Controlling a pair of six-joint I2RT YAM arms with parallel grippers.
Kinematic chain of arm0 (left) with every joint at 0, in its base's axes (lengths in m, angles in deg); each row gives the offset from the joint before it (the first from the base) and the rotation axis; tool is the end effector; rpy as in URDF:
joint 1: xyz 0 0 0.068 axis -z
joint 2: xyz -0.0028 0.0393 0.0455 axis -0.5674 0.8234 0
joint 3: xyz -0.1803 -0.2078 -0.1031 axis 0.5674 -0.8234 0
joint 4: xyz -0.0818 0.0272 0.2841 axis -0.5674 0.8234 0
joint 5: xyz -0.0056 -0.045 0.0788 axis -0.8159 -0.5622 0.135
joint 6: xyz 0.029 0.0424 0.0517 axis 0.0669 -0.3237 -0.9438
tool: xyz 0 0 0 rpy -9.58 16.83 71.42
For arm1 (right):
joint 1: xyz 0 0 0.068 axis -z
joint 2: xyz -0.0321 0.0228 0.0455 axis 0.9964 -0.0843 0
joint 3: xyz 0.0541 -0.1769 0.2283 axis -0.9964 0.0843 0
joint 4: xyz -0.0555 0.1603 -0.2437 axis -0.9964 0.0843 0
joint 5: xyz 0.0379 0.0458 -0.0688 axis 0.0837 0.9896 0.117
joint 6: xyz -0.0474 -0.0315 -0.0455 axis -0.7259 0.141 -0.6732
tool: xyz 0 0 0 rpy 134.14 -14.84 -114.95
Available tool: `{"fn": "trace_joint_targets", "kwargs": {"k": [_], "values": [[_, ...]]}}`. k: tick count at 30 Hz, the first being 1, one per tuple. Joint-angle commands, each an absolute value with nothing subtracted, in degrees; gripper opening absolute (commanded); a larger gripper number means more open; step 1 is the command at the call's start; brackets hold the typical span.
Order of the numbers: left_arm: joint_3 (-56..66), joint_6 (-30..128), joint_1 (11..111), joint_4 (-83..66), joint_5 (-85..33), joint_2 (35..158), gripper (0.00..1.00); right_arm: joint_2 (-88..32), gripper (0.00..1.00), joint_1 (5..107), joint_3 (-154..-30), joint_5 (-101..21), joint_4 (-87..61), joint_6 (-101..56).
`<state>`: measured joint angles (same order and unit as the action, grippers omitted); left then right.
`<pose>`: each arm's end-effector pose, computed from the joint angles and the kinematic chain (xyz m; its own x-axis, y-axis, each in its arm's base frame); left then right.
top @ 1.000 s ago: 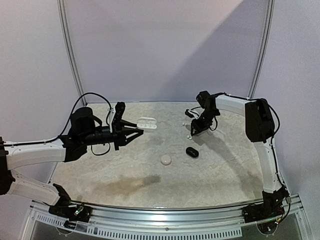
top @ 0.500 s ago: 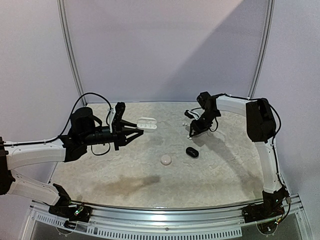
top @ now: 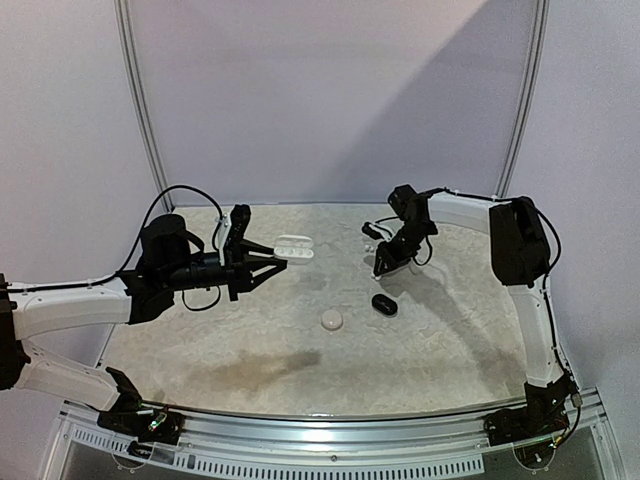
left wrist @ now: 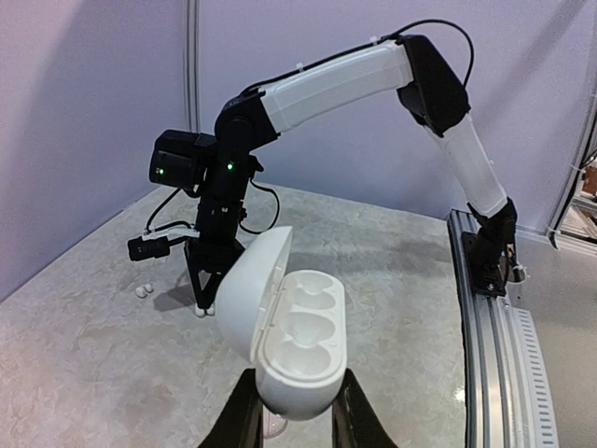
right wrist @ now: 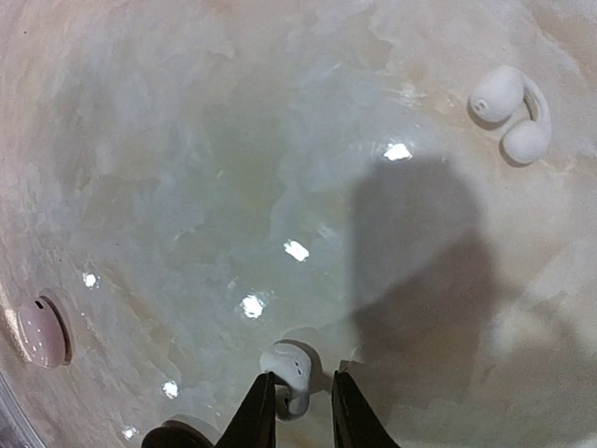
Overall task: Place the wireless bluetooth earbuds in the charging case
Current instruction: Pick up the right earbud from the center of the board, then insert the right earbud into the right side groove of the charging case.
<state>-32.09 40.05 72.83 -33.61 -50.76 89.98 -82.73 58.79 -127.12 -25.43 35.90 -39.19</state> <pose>0.2224 -0.2173 0.2595 -0.1342 0.0501 -0.9897 0.9390 0.3257 -0.1108 0.4739 0.2602 0.1213 -0.7666 -0.5568 -0.3199 -0.6400 0.7032 0.3098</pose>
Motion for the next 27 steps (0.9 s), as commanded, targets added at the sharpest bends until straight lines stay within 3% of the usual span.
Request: {"fn": "trace_joint_targets", "kwargs": {"k": [1,10,17,27], "values": [[-32.65,39.11,73.15,-32.76,-51.48,89.37,0.0,-81.91,0.19,57.86,-126.12,-24.48,36.57,-39.89],[-32.69,38.82,73.15,-32.71,-51.13,89.13,0.0,-80.99,0.0,57.84,-126.2,-23.97,36.97,-40.04],[-33.09,34.85,73.07,-34.68,-52.5,89.14,0.0,-73.48,0.0,57.87,-125.26,-24.88,35.6,-40.35],[-31.73,23.01,72.8,-35.87,-60.34,90.99,0.0,-47.75,0.0,50.17,-114.73,-22.85,18.76,-46.09]]}}
